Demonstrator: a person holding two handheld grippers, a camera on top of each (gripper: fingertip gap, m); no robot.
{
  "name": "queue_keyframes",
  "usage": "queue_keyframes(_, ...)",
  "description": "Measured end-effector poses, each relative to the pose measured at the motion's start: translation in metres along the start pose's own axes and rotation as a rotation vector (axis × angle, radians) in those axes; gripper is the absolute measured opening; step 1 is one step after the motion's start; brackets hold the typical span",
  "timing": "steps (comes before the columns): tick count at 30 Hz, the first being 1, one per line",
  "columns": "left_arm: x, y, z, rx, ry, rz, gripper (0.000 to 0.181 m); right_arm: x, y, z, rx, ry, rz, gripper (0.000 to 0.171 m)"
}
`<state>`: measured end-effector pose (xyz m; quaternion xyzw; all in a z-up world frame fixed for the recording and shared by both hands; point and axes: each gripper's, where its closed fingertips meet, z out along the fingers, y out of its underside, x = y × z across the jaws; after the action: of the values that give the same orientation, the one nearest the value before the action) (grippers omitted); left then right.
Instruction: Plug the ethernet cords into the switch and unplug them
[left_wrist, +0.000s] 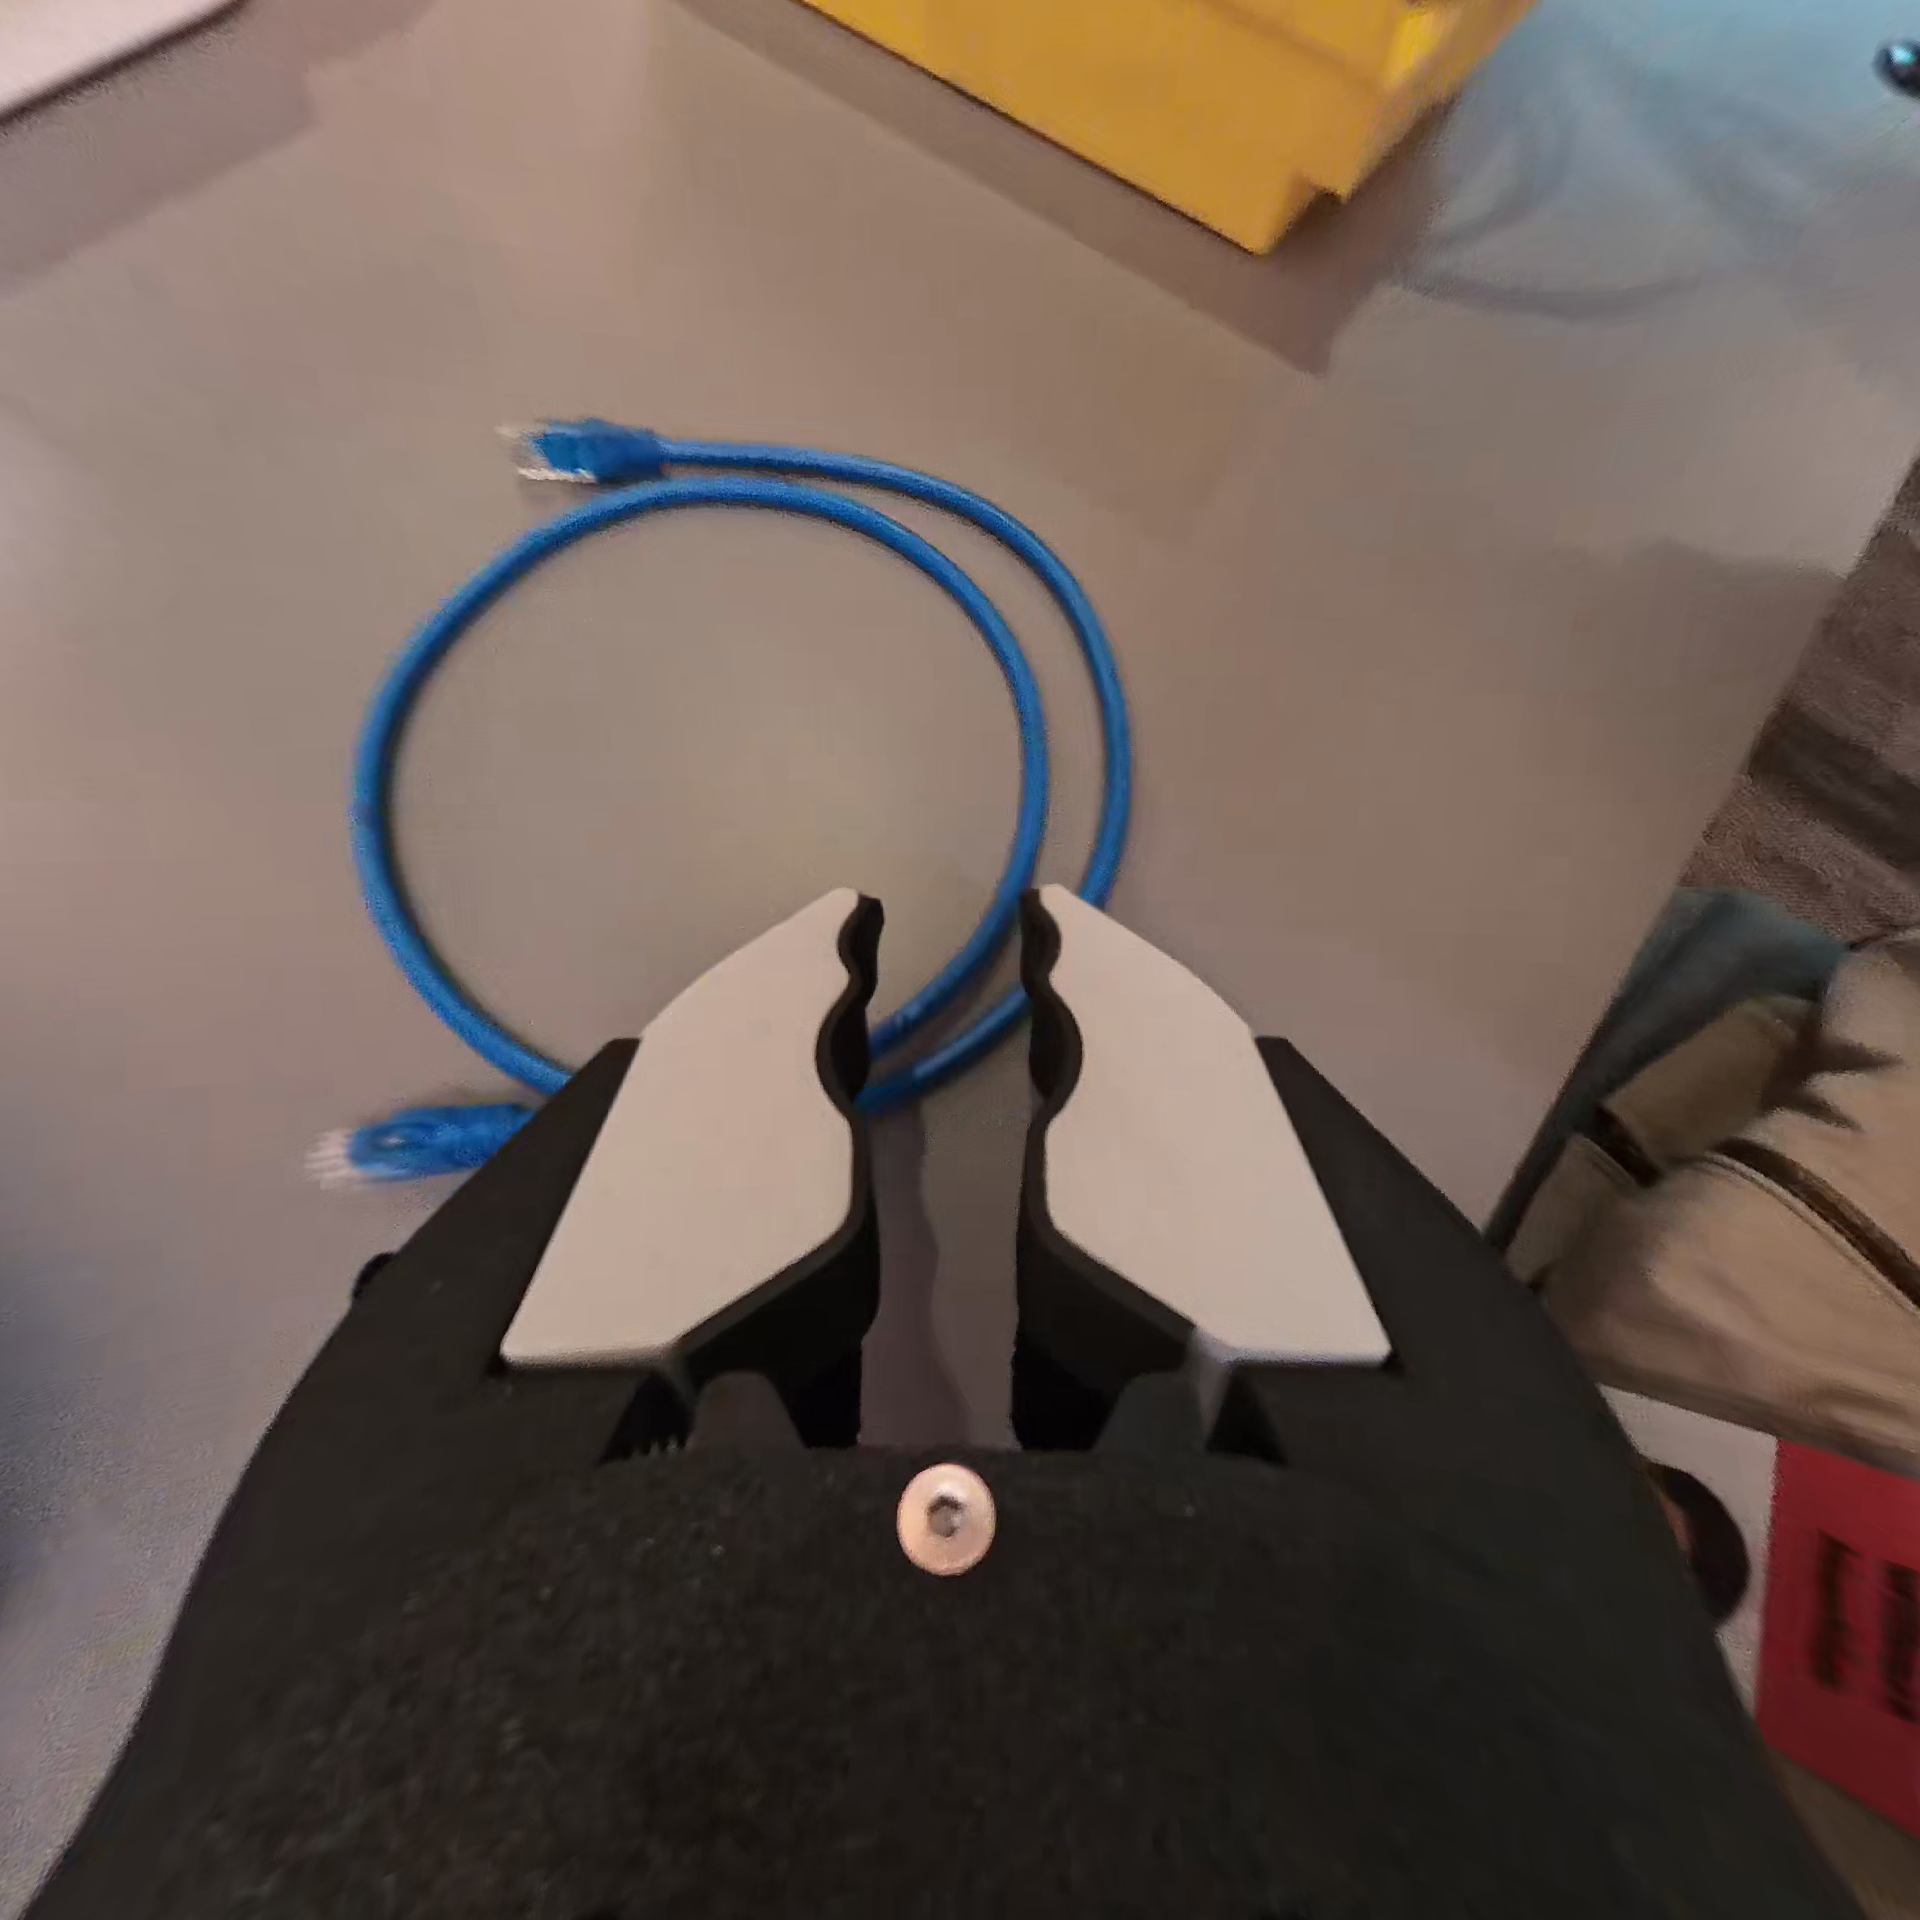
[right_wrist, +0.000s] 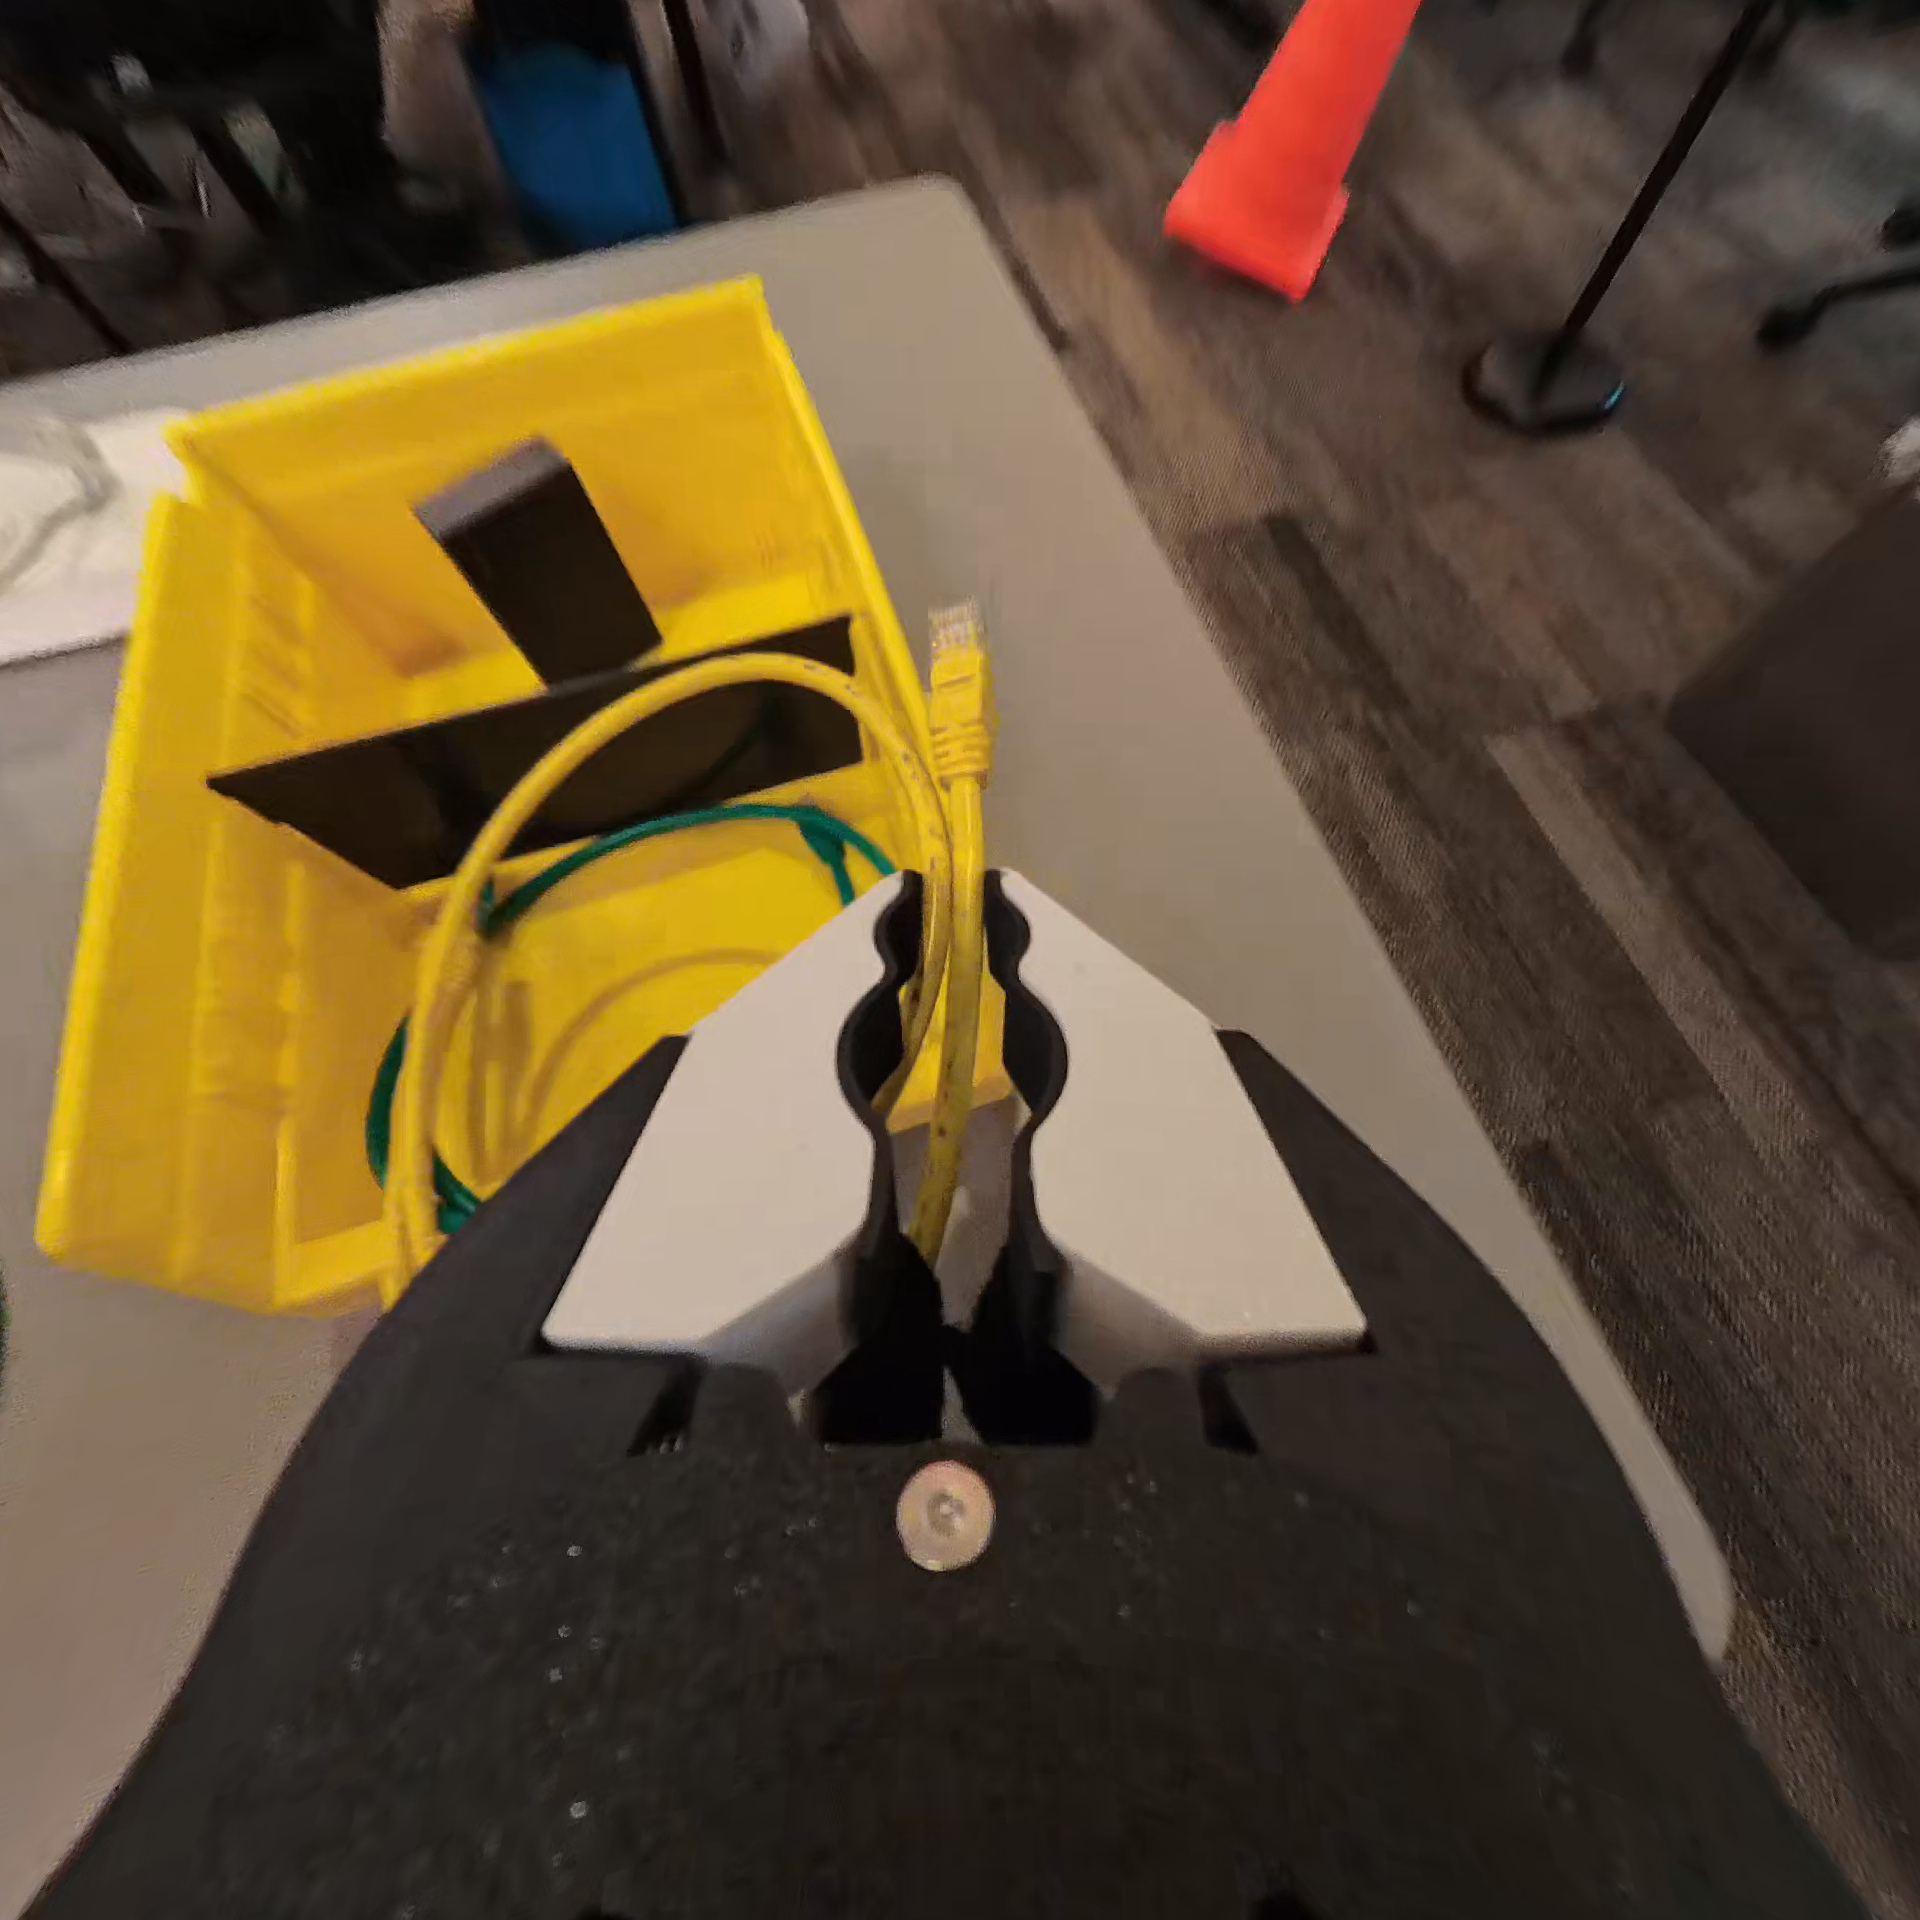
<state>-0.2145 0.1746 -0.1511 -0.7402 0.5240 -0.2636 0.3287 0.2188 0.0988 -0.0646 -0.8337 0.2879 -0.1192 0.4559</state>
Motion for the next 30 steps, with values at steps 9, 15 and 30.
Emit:
queue_keyframes(9,0.014,0.018,0.009,-0.057,0.033,0.111,0.032,-0.03,0.028,0.043,-0.217,0.139,-0.196,0.012)
queue_keyframes(15,0.014,0.024,0.005,-0.056,0.051,0.132,0.032,-0.02,0.038,0.069,-0.463,0.205,-0.314,0.02)
queue_keyframes(30,0.017,0.03,0.012,-0.186,0.25,0.308,0.051,-0.201,0.067,-0.06,0.041,-0.723,-0.29,0.044)
